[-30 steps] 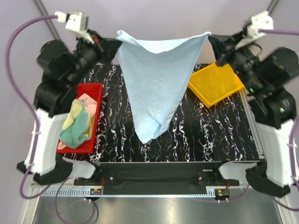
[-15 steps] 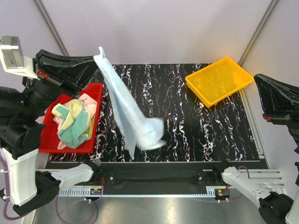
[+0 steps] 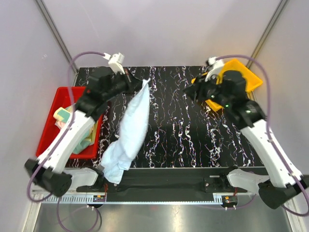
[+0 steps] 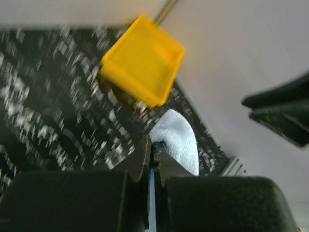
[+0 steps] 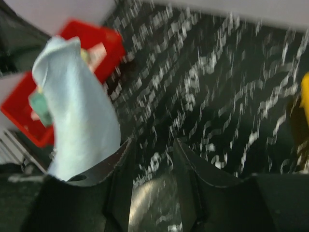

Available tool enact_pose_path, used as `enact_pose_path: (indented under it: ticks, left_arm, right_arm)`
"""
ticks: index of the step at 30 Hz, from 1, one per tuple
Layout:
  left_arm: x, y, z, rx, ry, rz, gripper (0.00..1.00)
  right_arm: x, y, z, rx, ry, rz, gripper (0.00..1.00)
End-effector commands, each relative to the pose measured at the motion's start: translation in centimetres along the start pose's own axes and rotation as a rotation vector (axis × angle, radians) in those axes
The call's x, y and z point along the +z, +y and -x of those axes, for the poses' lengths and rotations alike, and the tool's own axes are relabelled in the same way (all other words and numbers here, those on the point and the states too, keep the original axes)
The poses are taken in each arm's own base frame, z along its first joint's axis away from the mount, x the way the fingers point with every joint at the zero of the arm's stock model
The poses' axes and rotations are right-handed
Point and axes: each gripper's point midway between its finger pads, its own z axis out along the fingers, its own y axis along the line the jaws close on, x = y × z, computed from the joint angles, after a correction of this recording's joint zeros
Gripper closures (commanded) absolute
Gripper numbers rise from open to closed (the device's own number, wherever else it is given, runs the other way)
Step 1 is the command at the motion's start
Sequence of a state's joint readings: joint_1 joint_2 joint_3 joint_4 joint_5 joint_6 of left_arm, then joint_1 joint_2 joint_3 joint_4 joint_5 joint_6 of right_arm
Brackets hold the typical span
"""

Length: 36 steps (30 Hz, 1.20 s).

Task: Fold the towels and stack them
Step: Flatten out the crumpled towel

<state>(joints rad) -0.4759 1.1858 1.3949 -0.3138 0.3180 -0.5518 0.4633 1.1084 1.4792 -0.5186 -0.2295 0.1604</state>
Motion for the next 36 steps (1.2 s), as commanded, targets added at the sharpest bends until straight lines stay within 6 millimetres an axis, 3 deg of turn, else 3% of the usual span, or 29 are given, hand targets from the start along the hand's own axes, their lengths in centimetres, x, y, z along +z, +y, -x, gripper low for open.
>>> enact_pose_path:
  ticks: [1,3,4,5,6,7,9,10,11,12,13,14,15,18,19,20,22,25,26,28,31,36]
  left_arm:
    - [4.2,6.8,-3.6,-0.150,0.065,0.138,1.00]
    - [6.0,10.1,-6.5,-0.211,0.144,0.218,1.00]
    - [7.7,13.1,-8.5,-0.263,0.212,0.277,1.00]
    - [8.5,14.4,-9.6,-0.305,0.255,0.298,1.00]
    - [9.2,15.4,-10.3,-0.331,0.285,0.303,1.00]
    - [10.1,18.1,-12.0,-0.373,0.326,0.343,1.00]
    - [11.0,19.9,-12.2,-0.401,0.335,0.371,1.00]
    - [11.4,22.0,-13.2,-0.424,0.354,0.413,1.00]
    - [11.9,22.5,-12.5,-0.426,0.344,0.421,1.00]
    - [12.1,23.9,-13.5,-0.441,0.368,0.446,1.00]
    - [12.2,24.8,-13.1,-0.451,0.363,0.458,1.00]
    - [12.2,25.4,-13.2,-0.454,0.367,0.466,1.00]
    - [12.5,26.1,-13.3,-0.462,0.375,0.476,1.00]
    - [12.5,28.0,-13.7,-0.486,0.386,0.492,1.00]
    - [12.3,28.6,-13.7,-0.495,0.386,0.494,1.00]
    - [12.4,28.7,-14.1,-0.507,0.398,0.484,1.00]
    - [12.3,29.7,-14.8,-0.527,0.412,0.482,1.00]
    - [12.3,30.7,-15.5,-0.529,0.423,0.479,1.00]
    - [12.3,30.9,-15.7,-0.524,0.427,0.480,1.00]
    - [12.1,31.7,-16.0,-0.532,0.431,0.492,1.00]
    - [12.1,32.2,-16.5,-0.548,0.440,0.484,1.00]
    - [11.9,32.9,-16.8,-0.547,0.443,0.492,1.00]
  right_arm:
    - [1.5,-1.4,-4.5,0.118,0.063,-0.044,0.55]
    - [3.1,-2.9,-7.4,0.171,0.124,-0.103,0.55]
    - [3.7,-3.5,-9.2,0.203,0.160,-0.122,0.55]
    - [4.9,-4.0,-11.0,0.241,0.204,-0.136,0.55]
    - [5.5,-3.3,-12.2,0.300,0.231,-0.097,0.54]
    - [6.5,-3.2,-13.8,0.325,0.238,-0.075,0.50]
    - [8.2,-2.0,-16.0,0.348,0.263,-0.054,0.48]
    - [8.7,-1.7,-17.1,0.336,0.286,-0.053,0.48]
    - [9.7,-1.3,-18.9,0.320,0.330,-0.060,0.48]
    - [10.4,0.0,-19.7,0.265,0.339,-0.047,0.48]
    - [11.0,0.8,-20.1,0.238,0.348,-0.034,0.50]
    - [11.9,1.1,-21.5,0.217,0.380,-0.035,0.52]
    - [12.5,2.3,-22.0,0.176,0.386,-0.020,0.53]
    - [14.8,3.5,-24.0,0.095,0.427,-0.029,0.54]
    - [15.4,5.4,-23.9,0.058,0.428,0.009,0.54]
    - [16.4,5.4,-26.0,0.011,0.468,-0.003,0.54]
    - [17.9,7.1,-28.1,-0.105,0.512,0.043,0.54]
    - [19.4,8.6,-29.3,-0.234,0.526,0.093,0.53]
    - [19.9,8.9,-30.9,-0.267,0.552,0.094,0.53]
    - [20.9,9.1,-30.9,-0.305,0.562,0.096,0.53]
    - [22.2,8.6,-33.1,-0.341,0.608,0.087,0.53]
    - [22.8,8.8,-35.0,-0.360,0.647,0.117,0.53]
